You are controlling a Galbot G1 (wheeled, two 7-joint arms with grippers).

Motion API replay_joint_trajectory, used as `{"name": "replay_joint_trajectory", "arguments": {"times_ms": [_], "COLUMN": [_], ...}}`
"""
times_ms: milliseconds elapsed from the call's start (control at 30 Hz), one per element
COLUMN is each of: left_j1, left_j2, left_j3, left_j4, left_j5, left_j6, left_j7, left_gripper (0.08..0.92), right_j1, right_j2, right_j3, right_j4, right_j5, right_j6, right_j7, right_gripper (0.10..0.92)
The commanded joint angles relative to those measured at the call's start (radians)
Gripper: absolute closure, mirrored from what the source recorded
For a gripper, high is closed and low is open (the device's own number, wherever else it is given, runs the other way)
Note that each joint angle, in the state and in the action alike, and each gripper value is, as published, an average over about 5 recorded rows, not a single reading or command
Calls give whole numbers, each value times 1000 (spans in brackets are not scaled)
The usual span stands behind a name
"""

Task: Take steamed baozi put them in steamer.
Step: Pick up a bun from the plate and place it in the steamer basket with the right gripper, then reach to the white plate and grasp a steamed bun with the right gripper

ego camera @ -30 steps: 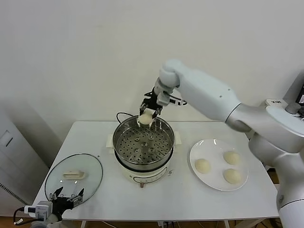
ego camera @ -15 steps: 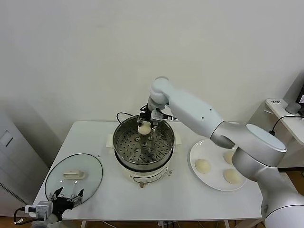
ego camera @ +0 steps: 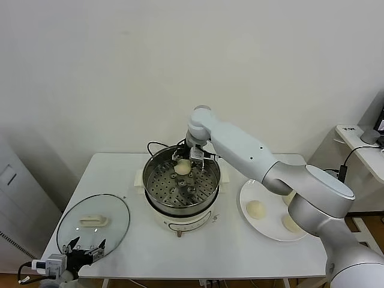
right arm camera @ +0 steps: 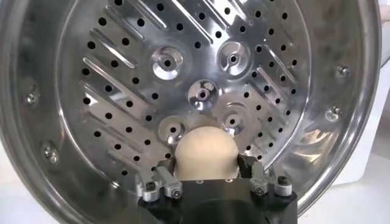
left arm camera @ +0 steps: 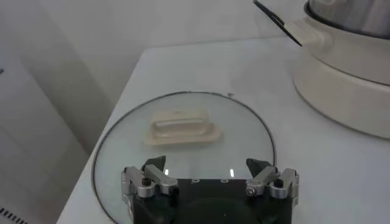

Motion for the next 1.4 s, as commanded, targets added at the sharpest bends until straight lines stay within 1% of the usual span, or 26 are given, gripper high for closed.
{"name": "replay_joint_trajectory", "arguments": {"times_ms": [33, 133, 233, 367, 433, 567, 633, 767, 967, 1167, 1400], "left_j1": [2, 3, 3, 3, 3, -3, -4, -4, -4, -3, -5], "left_j2": [-2, -4, -5, -5, -4, -2, -3, -5, -7, -8, -11], "left_j3": [-4, -5, -5, -4, -2, 0, -1, -3, -3, -5, -3], "left_j4": [-3, -6, -9, -8, -7, -6, -9, -13, -17, -18, -18], "left_j5": [1, 1, 1, 0, 0, -2, -3, -5, -5, -5, -5], "left_j6": [-1, -1, -1, -2, -2, -2, -2, -2, -1, 0, 1], "left_j7": [-1, -3, -3, -2, -2, -2, -3, -3, -3, -3, -3], "left_gripper": [177, 177, 177, 177, 177, 177, 177, 177, 177, 177, 177], "right_j1": [99, 208, 306, 412, 463, 550, 560, 516, 395, 269, 131], "right_j2": [-28, -80, -157, -290, -364, -497, -541, -611, -670, -678, -643], "right_j3": [-46, -136, -251, -427, -522, -687, -730, -752, -712, -639, -561], "right_j4": [1, 4, 18, 52, 91, 220, 261, 292, 296, 287, 242], "right_j5": [194, 398, 602, 832, 932, 1082, 1129, 1156, 1117, 1065, 1023], "right_j6": [49, 29, -69, -302, -450, -744, -821, -857, -866, -872, -876], "right_j7": [-28, -72, -104, -140, -157, -177, -182, -181, -153, -126, -107], "right_gripper": [205, 203, 203, 203, 203, 203, 203, 203, 203, 203, 203]}}
